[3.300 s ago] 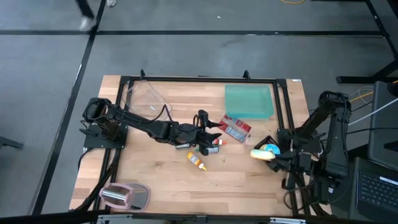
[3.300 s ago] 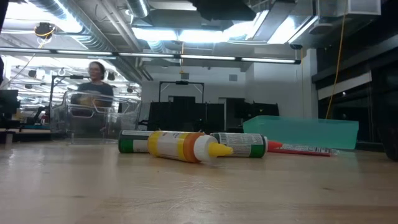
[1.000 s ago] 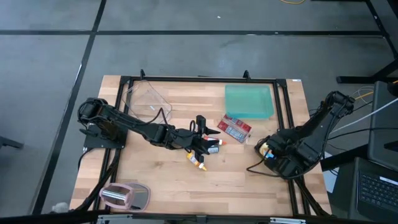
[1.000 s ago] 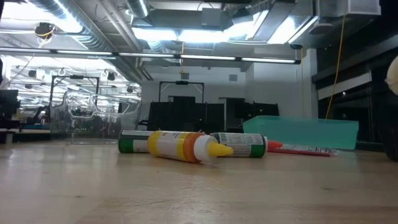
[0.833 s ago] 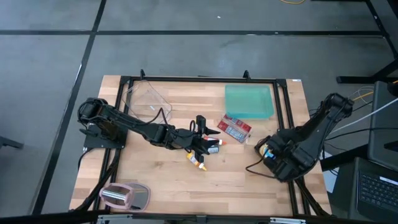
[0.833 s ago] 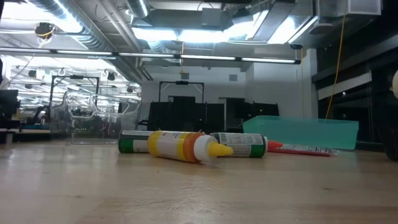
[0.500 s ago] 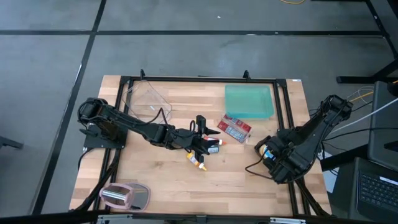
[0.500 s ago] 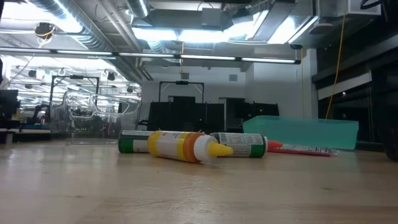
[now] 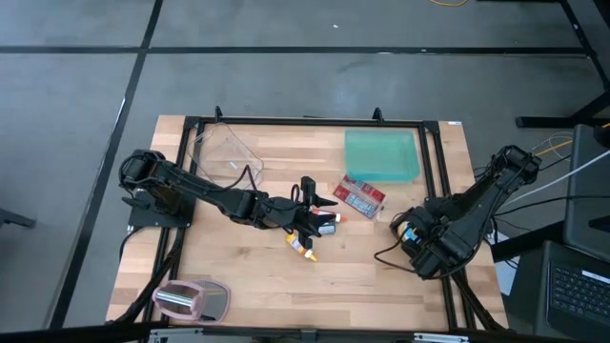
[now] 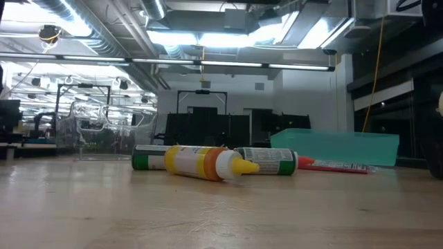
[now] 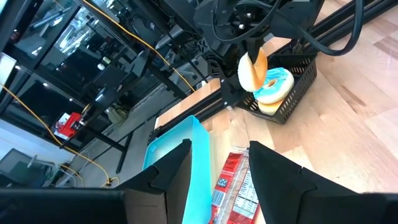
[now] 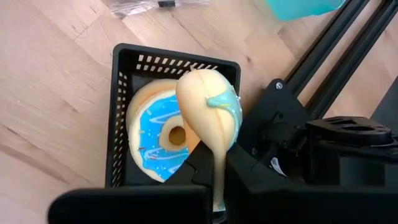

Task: Pick & Place Food Item
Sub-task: Put the light blue donut into the black bin

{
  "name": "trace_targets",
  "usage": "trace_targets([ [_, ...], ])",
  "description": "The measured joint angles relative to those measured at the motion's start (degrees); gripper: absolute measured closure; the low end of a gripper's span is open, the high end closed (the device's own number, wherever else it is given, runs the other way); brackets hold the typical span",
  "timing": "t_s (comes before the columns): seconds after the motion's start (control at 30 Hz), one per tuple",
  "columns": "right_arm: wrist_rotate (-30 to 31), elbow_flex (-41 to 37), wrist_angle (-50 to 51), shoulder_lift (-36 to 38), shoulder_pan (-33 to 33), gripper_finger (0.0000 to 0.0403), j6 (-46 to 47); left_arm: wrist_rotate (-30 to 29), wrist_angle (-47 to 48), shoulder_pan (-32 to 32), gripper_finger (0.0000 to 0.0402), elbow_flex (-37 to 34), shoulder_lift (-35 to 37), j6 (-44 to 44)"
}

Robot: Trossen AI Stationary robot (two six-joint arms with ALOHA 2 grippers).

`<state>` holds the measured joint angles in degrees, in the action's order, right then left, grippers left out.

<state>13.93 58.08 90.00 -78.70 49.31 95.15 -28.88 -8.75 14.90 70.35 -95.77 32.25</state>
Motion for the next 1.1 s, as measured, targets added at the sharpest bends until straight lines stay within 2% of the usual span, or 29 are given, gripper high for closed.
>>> trace_targets([
  [0.3, -1.21, -1.27, 0.02, 0.02, -0.47, 0.039, -0.71, 0.02, 0.0, 0.0, 0.0248, 0.0, -0.02, -0.04],
  [0.7, -3.5, -1.77, 0.02, 0.02, -0.47, 0.0249, -3.06, 0.02, 0.0, 0.0, 0.0248, 0.0, -0.02, -0.13],
  [1.1, -8.41, -1.77, -2.66, 0.02, -0.47, 0.0165, -4.44, 0.02, 0.02, 0.0, 0.0248, 0.0, -0.02, -0.56],
])
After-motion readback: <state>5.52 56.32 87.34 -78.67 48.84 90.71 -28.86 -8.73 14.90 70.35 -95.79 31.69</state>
